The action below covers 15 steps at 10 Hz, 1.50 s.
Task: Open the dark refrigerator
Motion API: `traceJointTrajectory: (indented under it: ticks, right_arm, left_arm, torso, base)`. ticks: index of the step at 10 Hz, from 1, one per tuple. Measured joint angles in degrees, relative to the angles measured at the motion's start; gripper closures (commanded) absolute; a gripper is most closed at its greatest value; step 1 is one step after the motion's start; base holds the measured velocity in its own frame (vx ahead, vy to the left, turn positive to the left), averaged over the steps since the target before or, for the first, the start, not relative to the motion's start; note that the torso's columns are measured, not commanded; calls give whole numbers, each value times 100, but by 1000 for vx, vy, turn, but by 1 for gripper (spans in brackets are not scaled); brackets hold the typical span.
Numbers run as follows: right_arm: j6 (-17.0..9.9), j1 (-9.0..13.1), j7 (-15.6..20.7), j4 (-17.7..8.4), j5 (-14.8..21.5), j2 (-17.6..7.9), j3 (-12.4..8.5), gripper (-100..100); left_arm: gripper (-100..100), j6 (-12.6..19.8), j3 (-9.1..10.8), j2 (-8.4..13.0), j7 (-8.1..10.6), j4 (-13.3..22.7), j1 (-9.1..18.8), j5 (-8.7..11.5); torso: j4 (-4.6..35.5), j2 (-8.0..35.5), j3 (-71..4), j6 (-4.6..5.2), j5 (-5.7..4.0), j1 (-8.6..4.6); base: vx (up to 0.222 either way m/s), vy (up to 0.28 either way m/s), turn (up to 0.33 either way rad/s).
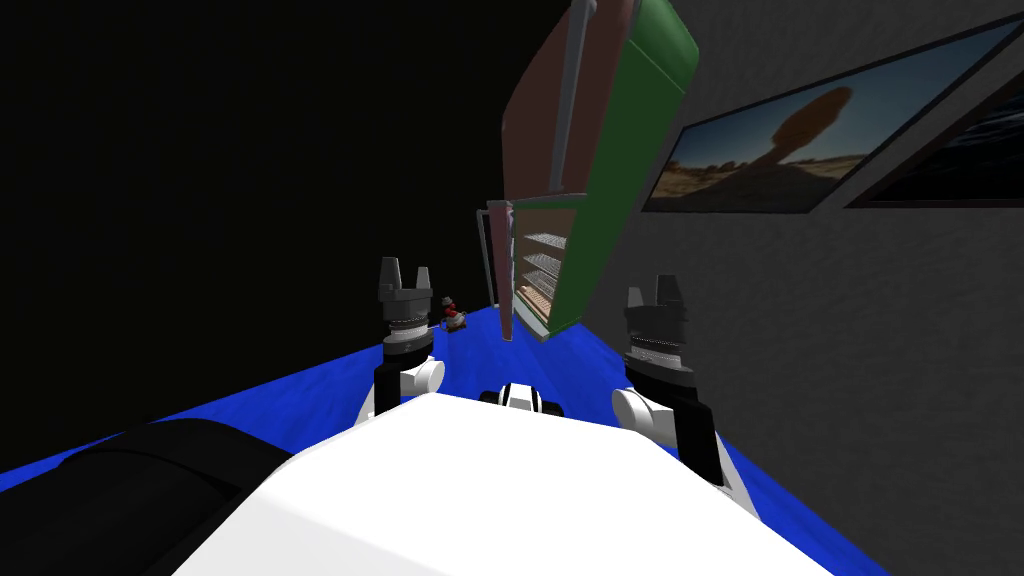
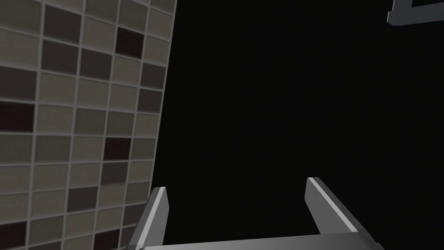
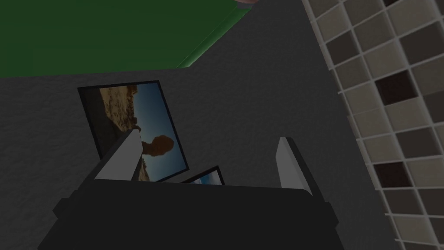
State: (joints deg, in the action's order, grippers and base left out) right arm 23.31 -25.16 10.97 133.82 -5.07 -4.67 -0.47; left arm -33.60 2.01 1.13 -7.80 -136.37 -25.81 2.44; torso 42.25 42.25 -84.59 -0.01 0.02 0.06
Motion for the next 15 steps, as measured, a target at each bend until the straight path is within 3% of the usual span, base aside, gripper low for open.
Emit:
traceJointTrajectory:
  ticks: [4,8,15]
  right_arm:
    - [233,285,316,-210,137,-694,-54,-100]
    - [678,673,838,-526,358,-1364,-112,-100]
    - [1550,1579,1954,-1113,833,-2474,-261,-100]
  left_arm:
    - [0,0,0,0,0,0,-1,0]
    - [0,0,0,0,0,0,-2,0]
    - [0,-1,-1,-1,0,-1,-2,0]
  torso:
    - [-2,-14,-10,0,1,4]
    - [0,-7,-5,0,-5,-15]
    - [1,-4,-3,0,2,6]
  base:
    - [139,112,-188]
    - [176,151,-229]
    - [178,214,-259]
